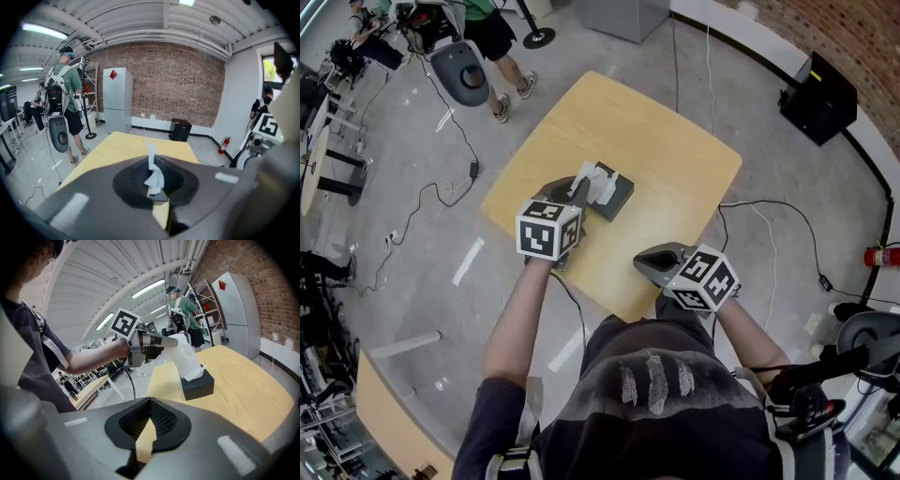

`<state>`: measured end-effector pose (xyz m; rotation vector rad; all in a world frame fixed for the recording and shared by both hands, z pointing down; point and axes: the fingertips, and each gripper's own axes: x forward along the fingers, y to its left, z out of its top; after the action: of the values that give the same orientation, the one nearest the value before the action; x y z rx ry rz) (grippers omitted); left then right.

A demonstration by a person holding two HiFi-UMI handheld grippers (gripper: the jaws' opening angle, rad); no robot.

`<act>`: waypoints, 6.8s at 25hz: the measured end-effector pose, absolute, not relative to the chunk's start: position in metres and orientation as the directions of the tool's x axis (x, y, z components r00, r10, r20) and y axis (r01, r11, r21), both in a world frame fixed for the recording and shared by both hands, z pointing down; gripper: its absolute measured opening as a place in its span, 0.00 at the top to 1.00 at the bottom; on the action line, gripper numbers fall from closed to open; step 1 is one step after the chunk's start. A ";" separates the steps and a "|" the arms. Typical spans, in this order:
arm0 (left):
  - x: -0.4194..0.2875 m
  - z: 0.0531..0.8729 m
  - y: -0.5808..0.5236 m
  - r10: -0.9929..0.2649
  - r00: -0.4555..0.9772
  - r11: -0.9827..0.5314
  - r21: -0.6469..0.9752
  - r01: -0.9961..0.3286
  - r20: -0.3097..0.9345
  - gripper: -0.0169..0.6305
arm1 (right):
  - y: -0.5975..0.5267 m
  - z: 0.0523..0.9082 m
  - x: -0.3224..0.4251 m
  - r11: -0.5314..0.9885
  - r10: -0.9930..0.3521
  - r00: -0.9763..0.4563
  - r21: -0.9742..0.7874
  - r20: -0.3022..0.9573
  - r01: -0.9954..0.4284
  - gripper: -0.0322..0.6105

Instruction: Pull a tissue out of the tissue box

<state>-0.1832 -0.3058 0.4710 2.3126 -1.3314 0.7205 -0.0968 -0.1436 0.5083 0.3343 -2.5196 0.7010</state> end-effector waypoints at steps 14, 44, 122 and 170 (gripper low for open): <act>-0.214 0.445 -0.299 -0.709 0.433 -0.478 0.072 -0.875 0.556 0.97 | -0.140 0.502 -0.124 0.844 -0.101 -0.839 -0.401 0.535 -0.358 0.95; -0.230 0.433 -0.287 -0.741 0.462 -0.419 0.202 -0.885 0.487 0.97 | -0.133 0.515 -0.116 0.855 -0.063 -0.828 -0.397 0.557 -0.333 0.95; -0.333 0.458 -0.249 -0.843 0.355 -0.345 0.100 -0.933 0.404 0.97 | -0.162 0.438 -0.191 0.849 -0.242 -0.909 -0.380 0.339 -0.367 0.95; -0.166 0.327 -0.040 -0.976 0.138 -0.153 -0.083 -0.985 0.168 0.97 | -0.060 0.351 -0.094 0.930 -0.053 -0.999 -0.364 0.004 -0.051 0.95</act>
<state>-0.1655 -0.0398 0.3271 2.3337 -2.0126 0.2823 -0.0943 -0.0603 0.3512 0.0829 -3.0916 0.5827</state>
